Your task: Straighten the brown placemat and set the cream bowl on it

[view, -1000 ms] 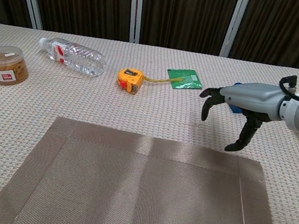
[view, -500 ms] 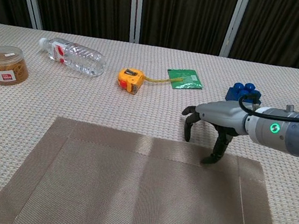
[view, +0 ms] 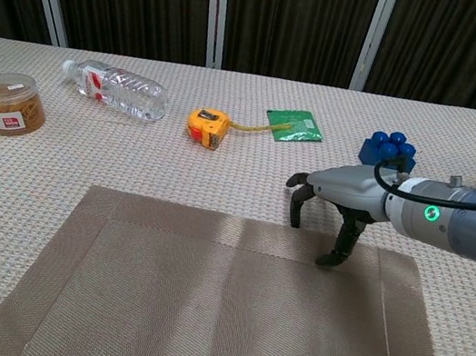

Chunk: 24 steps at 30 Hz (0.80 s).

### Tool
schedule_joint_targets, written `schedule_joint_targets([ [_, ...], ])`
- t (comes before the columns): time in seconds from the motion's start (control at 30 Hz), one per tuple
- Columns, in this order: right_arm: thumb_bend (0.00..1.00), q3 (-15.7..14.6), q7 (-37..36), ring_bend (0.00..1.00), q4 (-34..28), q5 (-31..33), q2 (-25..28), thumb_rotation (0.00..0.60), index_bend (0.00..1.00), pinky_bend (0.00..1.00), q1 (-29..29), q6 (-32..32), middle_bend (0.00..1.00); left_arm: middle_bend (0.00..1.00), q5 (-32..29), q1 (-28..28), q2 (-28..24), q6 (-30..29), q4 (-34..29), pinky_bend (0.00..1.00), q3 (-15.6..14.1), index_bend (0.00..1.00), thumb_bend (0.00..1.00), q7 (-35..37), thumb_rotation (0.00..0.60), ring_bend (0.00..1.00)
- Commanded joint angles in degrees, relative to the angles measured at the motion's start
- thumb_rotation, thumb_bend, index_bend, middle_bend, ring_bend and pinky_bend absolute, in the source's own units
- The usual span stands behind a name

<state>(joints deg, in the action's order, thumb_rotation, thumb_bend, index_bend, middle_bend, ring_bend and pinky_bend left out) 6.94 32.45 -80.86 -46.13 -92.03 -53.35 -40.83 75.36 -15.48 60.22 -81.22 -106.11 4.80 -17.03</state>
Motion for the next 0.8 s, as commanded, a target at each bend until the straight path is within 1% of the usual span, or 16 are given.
schedule_joint_targets([
  [0.03, 0.15, -0.29, -0.77, 0.0, 0.22, -0.48, -0.23, 0.6, 0.44, 0.0, 0.01, -0.21, 0.0, 0.0, 0.06, 0.08, 0.0, 0.0, 0.0, 0.0, 0.06, 0.0, 0.34, -0.01, 0.6, 0.0],
  [0.3, 0.15, -0.31, -3.82, 0.0, 0.85, -3.57, -0.74, 0.6, 0.52, 0.0, 0.74, -1.41, 0.0, 0.0, 0.26, 0.19, 0.05, 0.26, 0.01, 0.0, 0.19, 0.0, 0.34, 0.02, 0.6, 0.0],
  [0.6, 0.15, -0.75, -7.67, 0.0, 0.93, -7.76, -0.72, 0.6, 0.54, 0.0, 1.92, -2.22, 0.0, 0.0, 0.58, 0.39, 0.05, 0.33, -0.14, 0.0, 0.37, 0.0, 0.34, 0.11, 0.6, 0.0],
  [0.8, 0.22, -1.04, -8.39, 0.0, 1.68, -8.72, -0.95, 0.6, 0.57, 0.0, 2.12, -2.36, 0.0, 0.0, 0.73, 0.45, 0.12, 0.52, -0.24, 0.0, 0.36, 0.0, 0.34, -0.07, 0.6, 0.0],
])
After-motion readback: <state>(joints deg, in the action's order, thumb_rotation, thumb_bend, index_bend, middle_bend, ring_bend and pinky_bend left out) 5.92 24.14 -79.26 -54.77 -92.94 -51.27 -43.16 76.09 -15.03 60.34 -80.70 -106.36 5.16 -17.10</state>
